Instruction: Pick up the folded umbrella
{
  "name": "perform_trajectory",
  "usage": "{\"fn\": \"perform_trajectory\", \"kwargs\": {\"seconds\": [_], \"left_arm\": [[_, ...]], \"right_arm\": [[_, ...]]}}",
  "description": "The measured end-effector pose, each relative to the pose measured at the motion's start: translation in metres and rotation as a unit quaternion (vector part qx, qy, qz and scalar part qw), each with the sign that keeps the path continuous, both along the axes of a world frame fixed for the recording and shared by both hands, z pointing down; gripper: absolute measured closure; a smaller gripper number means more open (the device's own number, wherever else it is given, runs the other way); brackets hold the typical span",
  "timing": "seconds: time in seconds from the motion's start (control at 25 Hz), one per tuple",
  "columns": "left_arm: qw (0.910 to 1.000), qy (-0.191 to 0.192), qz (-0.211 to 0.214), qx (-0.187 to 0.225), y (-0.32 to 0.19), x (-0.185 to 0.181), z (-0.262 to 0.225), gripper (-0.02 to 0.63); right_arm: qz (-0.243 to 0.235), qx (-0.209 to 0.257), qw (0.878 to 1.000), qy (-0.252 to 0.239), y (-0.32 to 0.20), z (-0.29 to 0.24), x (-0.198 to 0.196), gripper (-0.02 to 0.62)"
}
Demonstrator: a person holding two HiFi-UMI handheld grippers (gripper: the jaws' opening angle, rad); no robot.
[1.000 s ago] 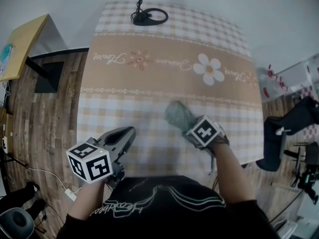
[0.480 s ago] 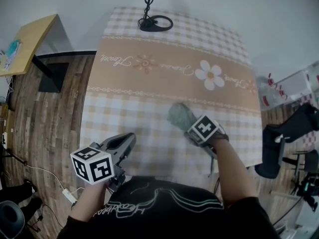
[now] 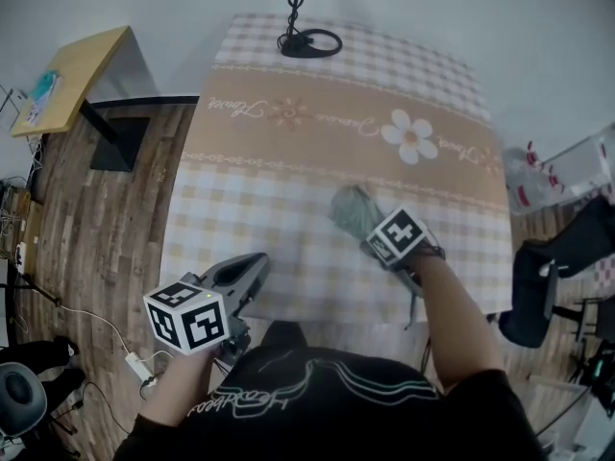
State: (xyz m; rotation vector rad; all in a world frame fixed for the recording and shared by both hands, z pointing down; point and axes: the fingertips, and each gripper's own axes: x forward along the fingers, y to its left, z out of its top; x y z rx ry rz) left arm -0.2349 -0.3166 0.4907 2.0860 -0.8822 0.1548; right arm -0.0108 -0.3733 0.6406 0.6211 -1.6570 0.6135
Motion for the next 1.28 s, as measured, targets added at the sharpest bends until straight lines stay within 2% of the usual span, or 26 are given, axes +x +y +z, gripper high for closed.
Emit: {"fn": "perform_trajectory", "kwargs": {"seconds": [0.16,0.32,0.56,0.72,0.84,0.96,1.28], "left_arm": [[0.9998,0.0,-0.019,0.005,0.012,-0.001,-0.004,0.609],[0.9996,0.0,-0.023,0.015,0.025,0.007,-0.012,0.609],[0.9989,0.003,-0.017,0.043,0.066,0.023,-0.036,0.607],[0.9974,0.007,-0.011,0.071,0.109,0.028,-0.055,0.608],[0.9963,0.011,-0.013,0.085,0.107,0.038,-0.071,0.608],[0.9947,0.013,-0.009,0.101,0.101,0.053,-0.09,0.608],[0.9884,0.027,0.016,0.149,0.152,0.078,-0.143,0.607]], "right_arm": [[0.002,0.035,0.999,-0.015,0.007,-0.018,-0.002,0.324],[0.019,0.076,0.995,-0.06,0.016,-0.048,-0.007,0.324],[0.044,0.142,0.978,-0.146,0.064,-0.112,-0.013,0.324],[0.063,0.201,0.95,-0.231,0.118,-0.165,-0.02,0.324],[0.072,0.228,0.925,-0.294,0.124,-0.198,-0.017,0.324],[0.068,0.257,0.905,-0.332,0.123,-0.227,-0.011,0.324],[0.071,0.312,0.851,-0.417,0.185,-0.294,-0.01,0.324]]}}
